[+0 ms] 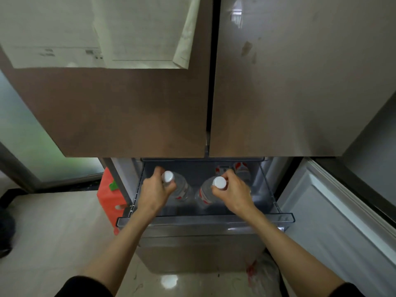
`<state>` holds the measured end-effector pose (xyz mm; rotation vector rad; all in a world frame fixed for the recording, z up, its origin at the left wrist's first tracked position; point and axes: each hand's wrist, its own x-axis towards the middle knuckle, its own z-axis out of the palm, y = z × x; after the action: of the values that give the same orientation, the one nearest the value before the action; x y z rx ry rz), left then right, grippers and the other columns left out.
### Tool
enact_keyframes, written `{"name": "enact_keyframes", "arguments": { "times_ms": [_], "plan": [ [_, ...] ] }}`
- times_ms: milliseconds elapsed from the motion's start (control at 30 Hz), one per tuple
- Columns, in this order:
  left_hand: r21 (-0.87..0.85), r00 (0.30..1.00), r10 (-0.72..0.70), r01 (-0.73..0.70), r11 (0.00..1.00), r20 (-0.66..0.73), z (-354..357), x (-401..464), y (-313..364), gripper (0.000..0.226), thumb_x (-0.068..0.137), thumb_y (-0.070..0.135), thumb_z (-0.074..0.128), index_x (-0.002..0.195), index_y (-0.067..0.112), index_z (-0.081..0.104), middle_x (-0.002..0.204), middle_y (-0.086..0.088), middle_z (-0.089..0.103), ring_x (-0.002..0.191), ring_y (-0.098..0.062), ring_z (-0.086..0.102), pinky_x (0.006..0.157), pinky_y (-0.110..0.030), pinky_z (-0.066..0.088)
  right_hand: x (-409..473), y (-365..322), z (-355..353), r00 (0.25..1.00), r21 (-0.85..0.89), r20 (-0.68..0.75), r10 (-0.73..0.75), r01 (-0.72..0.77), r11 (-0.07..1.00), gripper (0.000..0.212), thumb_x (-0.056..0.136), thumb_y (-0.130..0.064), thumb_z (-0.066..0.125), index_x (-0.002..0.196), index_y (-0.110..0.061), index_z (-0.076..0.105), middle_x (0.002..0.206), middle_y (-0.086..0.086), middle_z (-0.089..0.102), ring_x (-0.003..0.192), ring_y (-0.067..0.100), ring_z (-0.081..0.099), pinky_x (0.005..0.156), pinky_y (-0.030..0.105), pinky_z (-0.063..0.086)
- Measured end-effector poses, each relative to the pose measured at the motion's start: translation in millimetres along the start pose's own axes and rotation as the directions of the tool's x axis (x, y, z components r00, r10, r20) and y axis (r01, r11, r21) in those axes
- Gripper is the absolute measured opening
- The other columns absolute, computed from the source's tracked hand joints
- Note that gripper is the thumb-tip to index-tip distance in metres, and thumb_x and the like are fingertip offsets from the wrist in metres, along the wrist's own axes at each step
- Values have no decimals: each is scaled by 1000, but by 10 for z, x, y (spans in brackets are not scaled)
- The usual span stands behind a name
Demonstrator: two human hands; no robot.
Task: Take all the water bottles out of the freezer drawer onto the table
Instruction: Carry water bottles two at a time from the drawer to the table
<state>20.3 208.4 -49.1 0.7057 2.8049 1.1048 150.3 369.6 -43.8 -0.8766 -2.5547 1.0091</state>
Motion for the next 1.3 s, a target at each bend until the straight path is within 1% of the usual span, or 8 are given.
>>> {"name": "enact_keyframes", "arguments": {
  "times_ms": [400,600,733,800,967,1033,1167,1300],
  "plan": [
    [-181,996,88,-92,979,-31,223,-31,-51,27,85,23,62,101,12,44,98,-4,51,91,-21,53,70,-22,36,115,-25,197,999,191,16,-39,35,981,36,74,-41,72,95,-18,53,95,-5,59,87,11,56,73,29,49],
    [-337,968,102,-20,941,228,237,4,-72,50,90,32,55,129,12,29,116,5,47,108,-13,49,94,-33,43,222,87,260,977,224,203,-65,18,974,59,77,-42,69,127,-25,43,131,-1,51,120,17,48,100,42,44],
    [-355,949,154,-49,933,274,223,82,-196,45,87,23,60,121,24,32,112,10,49,106,-8,50,89,-22,44,267,119,258,939,199,313,-145,85,976,57,79,-22,71,128,-21,42,124,-4,48,120,16,47,100,33,41],
    [-354,929,155,-28,935,337,216,106,-252,46,86,22,61,125,25,36,116,4,47,111,-13,49,97,-31,44,320,137,247,925,170,341,-168,115,979,54,79,-15,70,127,-17,45,121,-2,47,119,18,47,98,28,38],
    [-372,838,190,15,928,511,177,180,-382,59,85,29,61,135,25,29,133,0,41,122,-11,43,100,-27,41,435,160,210,905,64,375,-200,190,980,56,75,-23,75,124,-16,49,126,4,51,116,19,49,98,31,40],
    [-380,842,177,36,924,510,190,179,-406,54,85,23,62,129,27,31,126,4,46,112,0,49,92,-17,44,431,164,248,917,10,357,-177,186,983,65,69,-35,78,124,-21,48,126,2,49,115,17,47,99,34,40],
    [-352,916,131,12,936,378,236,153,-480,62,75,40,70,126,23,40,125,-2,51,113,-12,52,98,-37,46,316,82,382,942,104,318,-112,83,991,75,68,-39,78,131,-24,39,131,-1,49,122,17,47,100,31,40],
    [-281,939,136,-44,959,316,242,121,-473,69,70,56,61,126,20,41,123,-4,50,114,-17,51,98,-40,44,264,28,429,952,107,297,-78,48,993,72,71,-39,76,131,-22,40,131,-1,51,121,17,48,96,30,40]
  ]
}}
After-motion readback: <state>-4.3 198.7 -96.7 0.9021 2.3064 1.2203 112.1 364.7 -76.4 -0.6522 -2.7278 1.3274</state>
